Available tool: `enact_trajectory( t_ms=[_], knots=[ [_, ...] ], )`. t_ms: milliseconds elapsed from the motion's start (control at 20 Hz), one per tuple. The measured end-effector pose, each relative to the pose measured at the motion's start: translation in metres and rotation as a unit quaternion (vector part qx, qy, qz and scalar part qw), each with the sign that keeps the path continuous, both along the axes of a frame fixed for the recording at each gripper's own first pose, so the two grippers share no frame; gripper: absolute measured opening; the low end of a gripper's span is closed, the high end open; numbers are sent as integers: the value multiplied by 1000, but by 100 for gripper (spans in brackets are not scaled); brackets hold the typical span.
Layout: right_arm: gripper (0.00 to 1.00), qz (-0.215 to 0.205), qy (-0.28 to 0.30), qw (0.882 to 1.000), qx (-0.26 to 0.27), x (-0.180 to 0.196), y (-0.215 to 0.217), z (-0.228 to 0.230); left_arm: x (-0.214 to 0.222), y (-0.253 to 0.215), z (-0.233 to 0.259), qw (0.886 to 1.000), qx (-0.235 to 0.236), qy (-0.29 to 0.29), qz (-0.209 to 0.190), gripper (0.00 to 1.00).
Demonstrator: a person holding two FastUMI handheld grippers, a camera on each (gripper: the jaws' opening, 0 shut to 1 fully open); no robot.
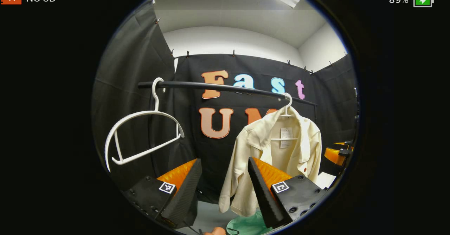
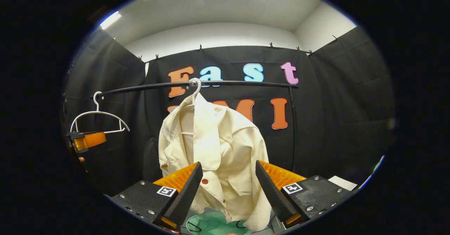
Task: Grasp the clothes on the hanger with both hands and then place them into the laundry hamper below.
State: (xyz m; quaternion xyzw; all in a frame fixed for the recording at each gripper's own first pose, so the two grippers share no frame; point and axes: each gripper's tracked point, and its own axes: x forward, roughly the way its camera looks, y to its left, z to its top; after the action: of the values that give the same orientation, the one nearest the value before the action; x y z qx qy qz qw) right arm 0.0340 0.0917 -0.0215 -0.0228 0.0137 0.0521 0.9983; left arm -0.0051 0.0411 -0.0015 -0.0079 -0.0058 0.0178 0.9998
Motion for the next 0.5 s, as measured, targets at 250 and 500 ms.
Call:
enact_trajectory(
  t_ms=[250, 500],
  knots=[
    [94, 15, 17, 1000, -4, 17, 28, -18, 1, 0, -2, 1000, 5, 3, 0, 81],
    [94, 7, 21, 1000, -16, 44, 45, -29, 1, 2, -6, 1000, 3, 6, -3, 81]
  ],
)
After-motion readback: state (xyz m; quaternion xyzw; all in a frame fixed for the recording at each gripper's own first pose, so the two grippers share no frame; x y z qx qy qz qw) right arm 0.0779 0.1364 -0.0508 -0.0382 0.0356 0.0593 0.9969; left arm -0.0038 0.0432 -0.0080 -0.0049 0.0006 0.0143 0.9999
